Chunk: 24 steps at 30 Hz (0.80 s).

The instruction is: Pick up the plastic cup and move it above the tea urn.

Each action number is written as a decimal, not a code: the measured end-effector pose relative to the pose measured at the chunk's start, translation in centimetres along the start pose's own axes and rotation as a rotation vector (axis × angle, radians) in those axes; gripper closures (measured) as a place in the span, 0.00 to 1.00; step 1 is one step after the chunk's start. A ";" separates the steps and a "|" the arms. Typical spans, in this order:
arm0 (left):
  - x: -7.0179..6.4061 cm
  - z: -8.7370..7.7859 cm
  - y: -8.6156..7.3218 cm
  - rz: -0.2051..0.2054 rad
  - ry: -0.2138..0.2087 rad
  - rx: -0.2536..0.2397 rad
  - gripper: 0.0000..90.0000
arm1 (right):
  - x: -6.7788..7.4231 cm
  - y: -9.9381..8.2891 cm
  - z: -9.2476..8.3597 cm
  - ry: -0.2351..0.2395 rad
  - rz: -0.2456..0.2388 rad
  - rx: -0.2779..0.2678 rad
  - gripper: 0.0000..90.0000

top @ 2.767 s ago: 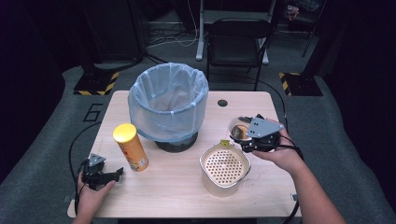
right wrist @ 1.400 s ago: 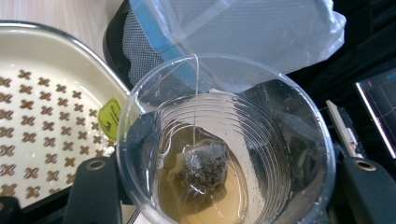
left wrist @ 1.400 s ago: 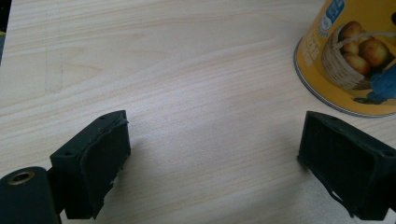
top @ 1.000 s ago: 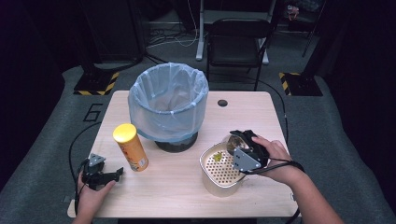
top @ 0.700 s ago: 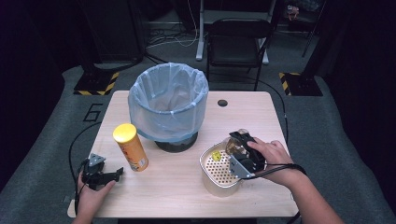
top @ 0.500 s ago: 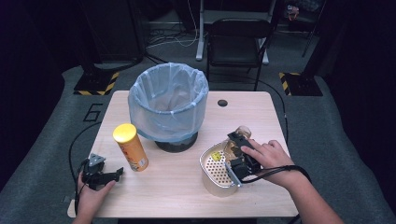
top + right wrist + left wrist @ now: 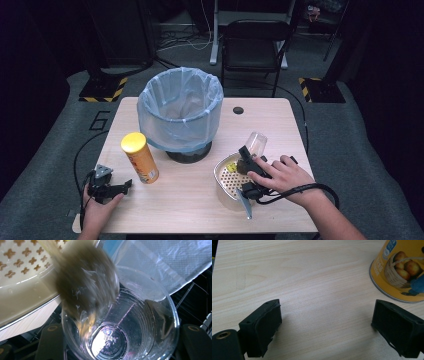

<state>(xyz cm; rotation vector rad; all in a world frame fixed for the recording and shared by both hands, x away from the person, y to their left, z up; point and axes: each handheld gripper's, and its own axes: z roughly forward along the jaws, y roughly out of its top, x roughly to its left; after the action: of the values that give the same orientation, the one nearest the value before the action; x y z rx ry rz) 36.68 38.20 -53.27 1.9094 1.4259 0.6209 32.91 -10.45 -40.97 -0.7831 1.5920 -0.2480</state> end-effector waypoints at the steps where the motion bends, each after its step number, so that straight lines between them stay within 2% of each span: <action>1: 0.0 0.0 0.0 0.004 0.003 0.001 0.10 | -0.1 0.0 -0.1 -0.006 0.002 0.001 0.40; 6: 0.0 0.0 0.0 0.000 0.000 0.001 0.10 | -0.5 0.0 -0.3 -0.015 0.019 0.000 0.39; 8: 0.0 0.0 0.0 0.000 0.000 0.003 0.10 | -0.4 0.1 -0.3 -0.014 0.008 -0.004 0.39; 9: 0.0 0.0 0.0 0.000 0.000 0.000 0.10 | -0.2 0.2 -0.3 -0.011 0.028 -0.010 0.39; 10: 0.0 0.0 0.0 0.000 0.000 0.000 0.10 | -0.2 0.2 -0.3 -0.011 0.028 -0.010 0.39; 11: 0.0 0.0 0.0 0.001 0.002 0.000 0.10 | -0.3 0.3 -0.3 -0.011 0.007 -0.007 0.39; 22: 0.0 0.0 0.0 0.003 0.003 0.001 0.10 | -0.4 0.4 -0.3 -0.009 0.008 -0.017 0.39; 23: 0.0 0.0 0.0 0.003 0.003 0.004 0.10 | -0.3 0.4 -0.2 -0.008 0.030 -0.022 0.39; 24: 0.0 0.0 0.0 0.001 0.003 0.004 0.10 | 0.1 0.5 -0.1 -0.022 0.093 -0.032 0.39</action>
<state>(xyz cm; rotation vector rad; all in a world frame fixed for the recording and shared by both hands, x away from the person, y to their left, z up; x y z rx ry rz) 36.67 38.21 -53.24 1.9136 1.4286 0.6218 32.59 -10.14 -41.33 -0.7318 1.6106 -0.1468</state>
